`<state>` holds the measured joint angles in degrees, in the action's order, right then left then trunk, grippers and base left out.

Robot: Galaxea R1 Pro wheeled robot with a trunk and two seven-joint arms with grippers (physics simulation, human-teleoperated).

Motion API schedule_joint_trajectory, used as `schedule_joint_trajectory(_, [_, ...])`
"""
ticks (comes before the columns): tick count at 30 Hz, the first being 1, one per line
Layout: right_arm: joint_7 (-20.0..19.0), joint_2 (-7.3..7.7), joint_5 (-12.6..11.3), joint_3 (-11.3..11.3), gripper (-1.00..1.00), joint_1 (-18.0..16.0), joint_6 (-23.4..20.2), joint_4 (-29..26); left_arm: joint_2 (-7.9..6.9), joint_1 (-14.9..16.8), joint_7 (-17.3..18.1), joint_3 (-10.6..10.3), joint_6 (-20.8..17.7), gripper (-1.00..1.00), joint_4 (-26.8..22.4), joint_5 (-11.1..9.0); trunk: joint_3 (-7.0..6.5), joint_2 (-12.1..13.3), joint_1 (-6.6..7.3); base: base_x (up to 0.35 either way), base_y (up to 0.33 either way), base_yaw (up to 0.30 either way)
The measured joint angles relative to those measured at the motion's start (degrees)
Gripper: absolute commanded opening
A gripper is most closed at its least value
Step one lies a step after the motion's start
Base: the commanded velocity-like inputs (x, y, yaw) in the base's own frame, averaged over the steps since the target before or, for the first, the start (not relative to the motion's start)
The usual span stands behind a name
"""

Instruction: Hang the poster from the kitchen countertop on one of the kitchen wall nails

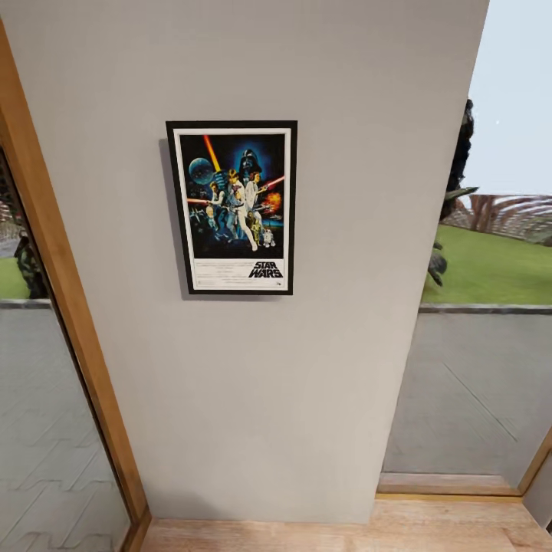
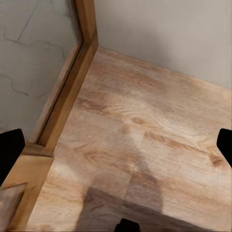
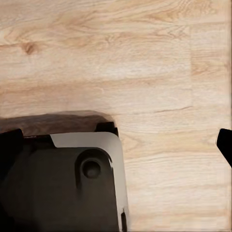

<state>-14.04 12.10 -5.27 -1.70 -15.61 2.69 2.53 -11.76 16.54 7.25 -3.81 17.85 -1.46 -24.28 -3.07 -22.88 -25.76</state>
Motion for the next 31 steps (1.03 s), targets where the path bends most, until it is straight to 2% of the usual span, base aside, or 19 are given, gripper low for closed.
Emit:
schedule_joint_trajectory(2, [1.69, 0.01, 0.01, 0.01, 1.0, 0.71, -0.04, 0.08, 0.0, -1.45, -0.45, 0.0, -0.01, 1.0, -0.02, 0.0, 0.01, 0.0, 0.0, 0.0, 0.0, 0.0])
schedule_joint_trajectory(8, [4.01, -0.14, -0.06, -0.01, 1.0, 1.13, -0.14, 0.09, 0.0, -3.18, -0.69, -0.01, -0.01, 1.0, 0.02, 0.01, 0.0, 0.0, 0.0, 0.0, 0.0, 0.0])
schedule_joint_trajectory(14, [4.73, -1.67, -0.22, -0.05, 1.0, 1.25, -0.08, 0.0, 0.0, -4.6, -0.76, 0.01, -0.01, 1.0, 0.03, 0.01, 0.0, 0.0, 0.0, 0.0, 0.0, 0.0])
schedule_joint_trajectory(19, [4.85, -2.34, -0.23, -0.08, 1.0, 1.27, -0.07, 0.02, -0.24, -4.89, -0.83, 0.01, -0.01, 1.0, 0.04, 0.01, 0.0, 0.0, 0.0, 0.0, 0.0, 0.0])
schedule_joint_trajectory(31, [4.88, -2.52, -0.23, -0.09, 1.0, 1.27, -0.07, 0.04, -0.35, -4.96, -0.83, -0.01, -0.01, 1.0, -0.02, 0.01, 0.0, 0.0, 0.0, 0.0, 0.0, 0.0])
